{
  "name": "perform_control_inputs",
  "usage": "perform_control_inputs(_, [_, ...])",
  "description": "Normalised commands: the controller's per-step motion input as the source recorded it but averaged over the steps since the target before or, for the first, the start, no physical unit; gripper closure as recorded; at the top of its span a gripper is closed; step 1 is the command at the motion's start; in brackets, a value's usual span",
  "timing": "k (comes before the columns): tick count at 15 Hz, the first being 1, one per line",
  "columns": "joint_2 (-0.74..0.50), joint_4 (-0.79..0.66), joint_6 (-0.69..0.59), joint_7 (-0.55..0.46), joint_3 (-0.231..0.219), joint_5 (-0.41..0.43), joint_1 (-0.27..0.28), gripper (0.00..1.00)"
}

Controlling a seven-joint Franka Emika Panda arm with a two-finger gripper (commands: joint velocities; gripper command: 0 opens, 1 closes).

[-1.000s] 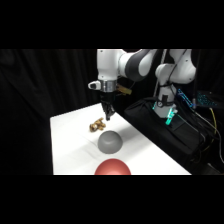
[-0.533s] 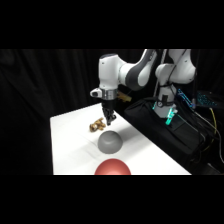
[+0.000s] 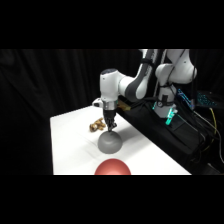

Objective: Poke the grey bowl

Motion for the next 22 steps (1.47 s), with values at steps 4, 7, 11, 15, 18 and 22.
perform_control_inputs(4, [0.17,0.03,0.28,0.01,-0.015,-0.025,-0.003,1.0])
perform_control_inputs(7, [0.11,0.04,0.24,0.0,-0.005,0.002,-0.013,1.0])
perform_control_inputs(11, [-0.02,0.01,0.09,0.06,-0.054,-0.083,0.045,1.0])
perform_control_inputs(15, [-0.28,-0.02,-0.23,-0.01,0.036,0.049,-0.003,1.0])
perform_control_inputs(18, [-0.39,0.05,-0.5,-0.11,0.114,0.221,-0.069,1.0])
perform_control_inputs(22, [-0.32,0.13,-0.51,-0.01,0.007,0.068,-0.013,1.0])
